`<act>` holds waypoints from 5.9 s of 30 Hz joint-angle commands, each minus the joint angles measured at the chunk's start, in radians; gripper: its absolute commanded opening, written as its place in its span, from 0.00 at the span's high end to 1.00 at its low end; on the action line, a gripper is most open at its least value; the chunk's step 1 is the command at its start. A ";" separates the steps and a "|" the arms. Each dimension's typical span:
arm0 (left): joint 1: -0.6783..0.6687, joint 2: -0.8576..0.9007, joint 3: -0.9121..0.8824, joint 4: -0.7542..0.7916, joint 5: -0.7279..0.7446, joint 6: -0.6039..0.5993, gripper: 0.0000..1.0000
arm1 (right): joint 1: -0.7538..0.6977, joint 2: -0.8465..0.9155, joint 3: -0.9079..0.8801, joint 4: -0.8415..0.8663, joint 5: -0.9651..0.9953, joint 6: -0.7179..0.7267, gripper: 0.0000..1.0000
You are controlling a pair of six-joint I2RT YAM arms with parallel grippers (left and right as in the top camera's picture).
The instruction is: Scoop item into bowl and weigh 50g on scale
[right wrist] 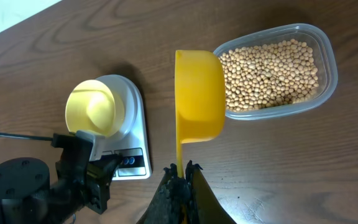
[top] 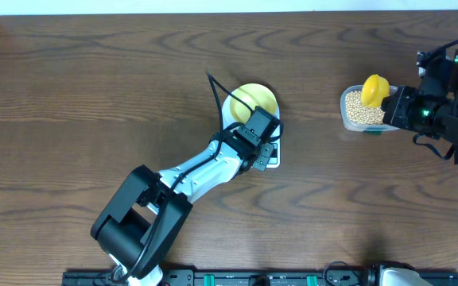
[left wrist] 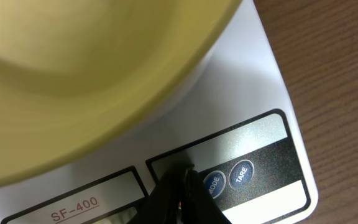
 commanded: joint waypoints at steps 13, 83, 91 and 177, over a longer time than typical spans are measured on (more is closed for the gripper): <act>0.007 0.010 -0.049 -0.070 -0.020 -0.013 0.93 | -0.005 -0.010 0.023 -0.007 0.006 -0.014 0.99; 0.009 -0.053 -0.050 0.032 0.006 -0.005 0.93 | -0.005 -0.010 0.023 -0.007 0.035 -0.014 0.99; 0.013 -0.051 -0.050 0.032 0.009 -0.005 0.93 | -0.005 -0.010 0.023 -0.007 0.035 -0.013 0.99; 0.089 0.096 -0.050 -0.127 -0.048 0.007 0.93 | -0.005 -0.010 0.023 -0.026 0.035 -0.025 0.99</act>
